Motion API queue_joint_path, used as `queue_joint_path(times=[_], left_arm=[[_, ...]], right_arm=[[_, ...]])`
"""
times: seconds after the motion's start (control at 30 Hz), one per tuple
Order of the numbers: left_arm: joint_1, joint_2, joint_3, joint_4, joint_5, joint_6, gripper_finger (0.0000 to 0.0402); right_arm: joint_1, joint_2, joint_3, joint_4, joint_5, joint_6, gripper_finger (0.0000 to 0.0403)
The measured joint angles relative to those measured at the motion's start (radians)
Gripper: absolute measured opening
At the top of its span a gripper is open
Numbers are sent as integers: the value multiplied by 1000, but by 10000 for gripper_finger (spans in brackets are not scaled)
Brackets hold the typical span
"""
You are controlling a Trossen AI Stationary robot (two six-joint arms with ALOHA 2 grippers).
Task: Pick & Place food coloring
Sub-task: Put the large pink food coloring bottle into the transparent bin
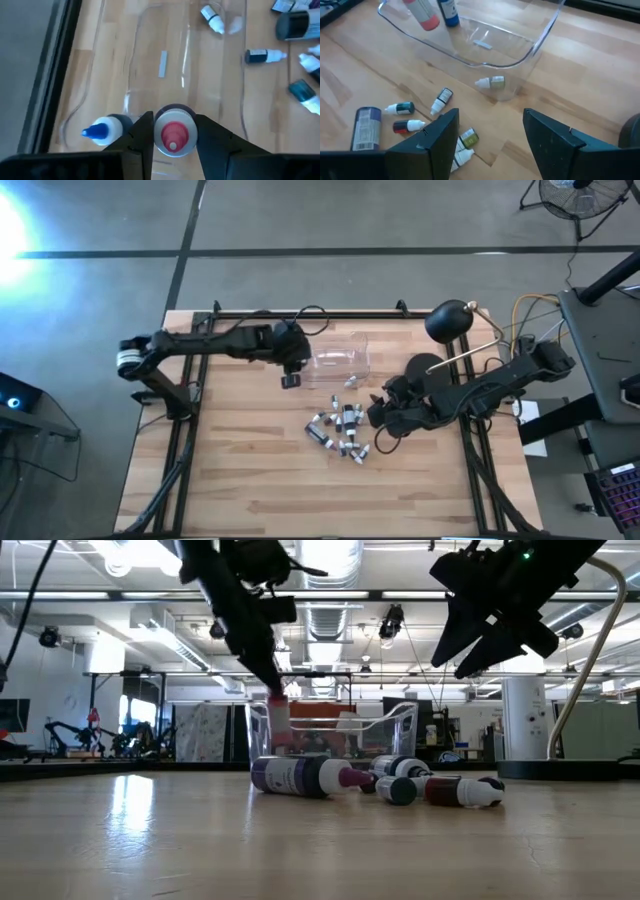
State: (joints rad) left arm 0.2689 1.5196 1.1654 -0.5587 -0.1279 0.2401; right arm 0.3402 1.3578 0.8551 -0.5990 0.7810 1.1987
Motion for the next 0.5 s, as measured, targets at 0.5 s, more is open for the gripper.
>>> queue_joint_path(times=[0.5], left_arm=[[-4, -15, -152, 147, 67, -83, 111]], right_arm=[[0, 5, -1, -2, -21, 2, 215]])
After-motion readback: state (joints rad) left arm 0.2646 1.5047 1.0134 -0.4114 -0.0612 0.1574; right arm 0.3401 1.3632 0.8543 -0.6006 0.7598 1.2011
